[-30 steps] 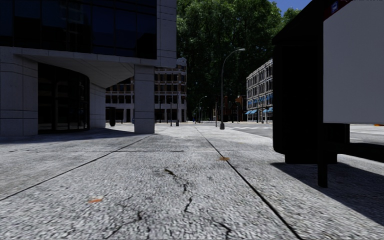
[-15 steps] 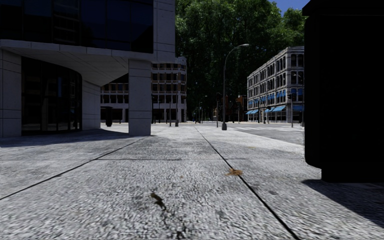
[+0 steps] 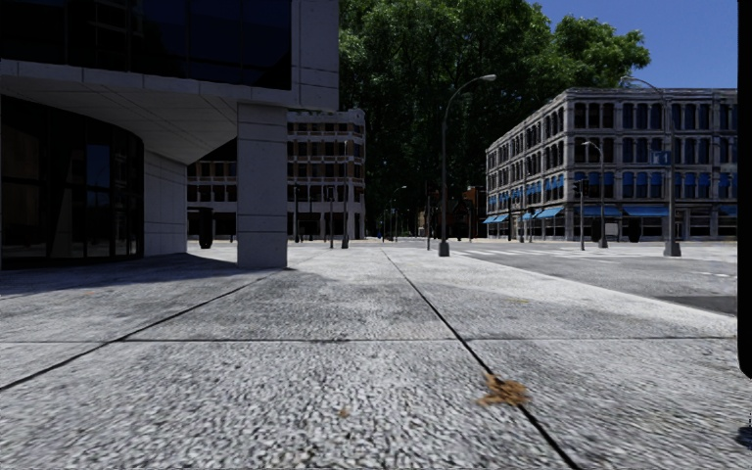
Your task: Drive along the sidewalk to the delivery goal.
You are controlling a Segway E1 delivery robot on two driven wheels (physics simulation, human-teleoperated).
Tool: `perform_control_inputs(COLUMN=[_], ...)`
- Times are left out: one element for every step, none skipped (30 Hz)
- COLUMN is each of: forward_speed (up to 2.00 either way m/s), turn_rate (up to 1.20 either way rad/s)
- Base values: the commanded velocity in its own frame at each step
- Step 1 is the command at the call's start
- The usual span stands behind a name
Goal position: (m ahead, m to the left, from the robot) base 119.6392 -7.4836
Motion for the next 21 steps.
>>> perform_control_inputs(forward_speed=[2.00, 2.00, 2.00, 2.00, 2.00, 2.00, 2.00, 2.00, 2.00, 2.00, 2.00, 2.00, 2.00, 2.00, 2.00, 2.00, 2.00, 2.00, 2.00, 2.00, 2.00], turn_rate=[0.00, 0.00, 0.00, 0.00, 0.00, 0.00, 0.00, 0.00, 0.00, 0.00, 0.00, 0.00, 0.00, 0.00, 0.00, 0.00, 0.00, 0.00, 0.00, 0.00, 0.00])
